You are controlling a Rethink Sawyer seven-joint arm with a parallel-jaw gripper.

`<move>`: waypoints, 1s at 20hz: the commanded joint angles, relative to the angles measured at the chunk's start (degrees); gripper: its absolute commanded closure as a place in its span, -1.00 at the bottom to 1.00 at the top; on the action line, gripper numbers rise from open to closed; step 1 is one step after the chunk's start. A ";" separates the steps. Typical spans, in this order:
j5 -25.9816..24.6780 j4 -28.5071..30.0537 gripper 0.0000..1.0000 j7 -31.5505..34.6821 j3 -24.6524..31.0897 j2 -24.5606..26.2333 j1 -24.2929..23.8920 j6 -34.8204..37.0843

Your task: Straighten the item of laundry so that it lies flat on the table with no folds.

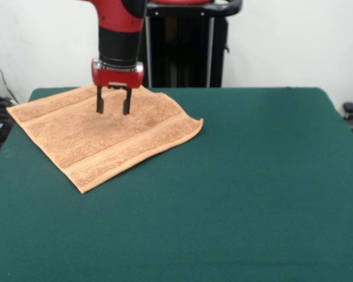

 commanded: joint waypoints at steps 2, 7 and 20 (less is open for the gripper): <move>2.33 5.15 -1.00 5.67 8.37 -2.86 -0.77 5.95; 2.92 4.86 -1.00 7.51 8.19 -1.67 0.70 4.59; 6.18 9.16 -1.00 8.83 7.91 -6.29 2.56 5.82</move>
